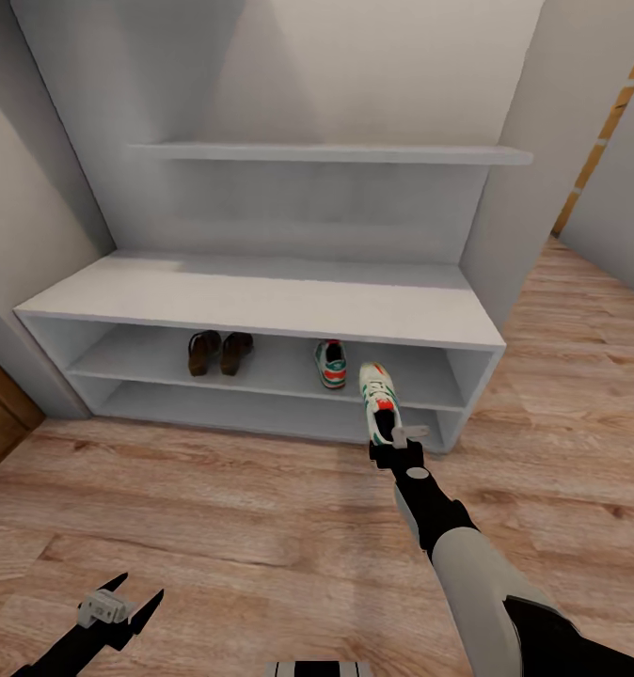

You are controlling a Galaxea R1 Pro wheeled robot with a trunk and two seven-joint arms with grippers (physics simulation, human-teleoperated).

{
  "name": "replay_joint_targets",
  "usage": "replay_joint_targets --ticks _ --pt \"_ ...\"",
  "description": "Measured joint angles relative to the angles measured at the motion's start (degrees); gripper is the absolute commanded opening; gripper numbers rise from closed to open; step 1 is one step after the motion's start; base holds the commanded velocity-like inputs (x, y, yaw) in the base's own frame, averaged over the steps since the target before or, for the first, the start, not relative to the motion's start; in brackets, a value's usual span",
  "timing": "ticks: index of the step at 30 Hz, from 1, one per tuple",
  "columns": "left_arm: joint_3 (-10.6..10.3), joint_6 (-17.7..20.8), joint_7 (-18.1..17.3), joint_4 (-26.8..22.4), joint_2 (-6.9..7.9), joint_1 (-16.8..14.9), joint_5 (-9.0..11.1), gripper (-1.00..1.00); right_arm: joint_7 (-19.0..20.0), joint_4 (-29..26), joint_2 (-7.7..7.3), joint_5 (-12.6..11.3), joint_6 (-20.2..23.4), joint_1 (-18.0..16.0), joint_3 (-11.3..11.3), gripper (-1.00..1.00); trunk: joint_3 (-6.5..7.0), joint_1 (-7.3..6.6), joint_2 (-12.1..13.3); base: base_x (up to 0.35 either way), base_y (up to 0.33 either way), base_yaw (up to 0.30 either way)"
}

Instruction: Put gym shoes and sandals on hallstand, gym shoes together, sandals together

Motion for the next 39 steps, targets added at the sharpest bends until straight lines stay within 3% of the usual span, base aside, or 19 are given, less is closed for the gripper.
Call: replay_joint_targets --ticks 20,39 --pt "0.0 0.0 0.0 0.3 0.06 0.0 0.1 1.00 0.0 -0.1 0.00 0.0 0.0 0.0 0.0 -1.00 0.00 0.00 0.0 0.212 0.000 0.000" --pt "0.0 0.1 0.0 0.3 0.09 0.0 0.1 1.00 0.0 -0.1 0.00 0.0 0.0 0.0 0.0 -1.00 0.00 0.03 0.0 0.100 0.000 0.000"
